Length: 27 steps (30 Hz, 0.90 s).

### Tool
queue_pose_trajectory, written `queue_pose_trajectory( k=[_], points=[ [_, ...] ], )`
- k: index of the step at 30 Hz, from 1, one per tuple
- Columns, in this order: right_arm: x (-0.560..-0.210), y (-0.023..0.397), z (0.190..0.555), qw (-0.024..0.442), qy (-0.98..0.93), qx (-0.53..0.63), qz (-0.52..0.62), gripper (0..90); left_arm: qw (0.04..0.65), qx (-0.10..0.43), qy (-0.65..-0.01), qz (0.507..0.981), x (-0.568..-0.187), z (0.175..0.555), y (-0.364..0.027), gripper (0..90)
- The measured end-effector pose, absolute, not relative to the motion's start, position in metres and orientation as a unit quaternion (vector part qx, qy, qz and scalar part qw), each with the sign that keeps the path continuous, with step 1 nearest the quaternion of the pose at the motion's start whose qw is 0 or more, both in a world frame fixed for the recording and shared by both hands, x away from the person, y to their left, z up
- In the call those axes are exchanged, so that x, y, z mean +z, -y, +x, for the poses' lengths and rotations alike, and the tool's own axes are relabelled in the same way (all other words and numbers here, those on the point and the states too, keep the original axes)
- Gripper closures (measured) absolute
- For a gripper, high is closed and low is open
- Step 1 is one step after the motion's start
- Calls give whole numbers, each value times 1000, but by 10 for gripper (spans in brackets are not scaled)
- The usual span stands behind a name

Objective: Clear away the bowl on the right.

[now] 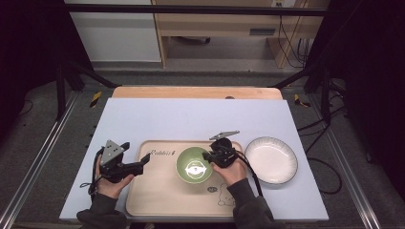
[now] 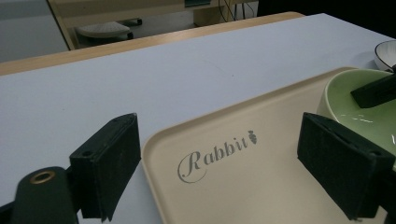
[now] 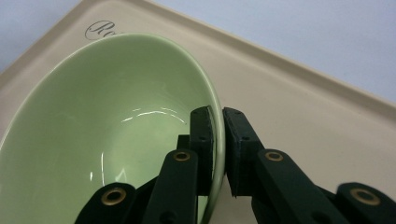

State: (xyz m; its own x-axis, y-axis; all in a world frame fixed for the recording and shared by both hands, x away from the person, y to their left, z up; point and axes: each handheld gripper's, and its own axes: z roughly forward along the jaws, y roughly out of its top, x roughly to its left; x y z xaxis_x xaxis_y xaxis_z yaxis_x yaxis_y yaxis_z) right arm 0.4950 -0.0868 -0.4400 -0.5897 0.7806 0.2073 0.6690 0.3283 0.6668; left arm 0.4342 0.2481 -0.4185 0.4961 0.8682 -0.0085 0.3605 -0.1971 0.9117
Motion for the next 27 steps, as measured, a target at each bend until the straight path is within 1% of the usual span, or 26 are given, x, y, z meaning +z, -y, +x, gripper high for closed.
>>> queue_pose_trajectory(
  k=[6, 17, 20, 21, 23, 24, 25, 26, 27],
  points=[
    [-442, 87, 496, 84, -813, 363, 449, 830, 471, 269, -424, 726, -419, 434, -248, 130],
    [-441, 89, 495, 82, -810, 367, 450, 822, 471, 269, -423, 726, -419, 434, -248, 130],
    [-437, 92, 494, 92, -809, 378, 441, 763, 471, 269, -424, 725, -419, 434, -248, 130],
    [-435, 95, 493, 105, -808, 381, 438, 722, 471, 269, -423, 725, -418, 434, -248, 130],
    [-432, 98, 492, 115, -804, 388, 436, 675, 472, 269, -424, 725, -418, 434, -248, 130],
    [-432, 98, 492, 115, -804, 388, 436, 675, 472, 269, -424, 725, -418, 434, -248, 130],
    [-428, 102, 490, 123, -799, 398, 435, 618, 472, 269, -423, 725, -418, 434, -248, 130],
    [-428, 102, 490, 123, -799, 398, 435, 618, 472, 269, -423, 725, -418, 434, -248, 130],
    [-424, 105, 489, 135, -792, 411, 431, 561, 472, 269, -424, 725, -418, 434, -248, 130]
  ],
)
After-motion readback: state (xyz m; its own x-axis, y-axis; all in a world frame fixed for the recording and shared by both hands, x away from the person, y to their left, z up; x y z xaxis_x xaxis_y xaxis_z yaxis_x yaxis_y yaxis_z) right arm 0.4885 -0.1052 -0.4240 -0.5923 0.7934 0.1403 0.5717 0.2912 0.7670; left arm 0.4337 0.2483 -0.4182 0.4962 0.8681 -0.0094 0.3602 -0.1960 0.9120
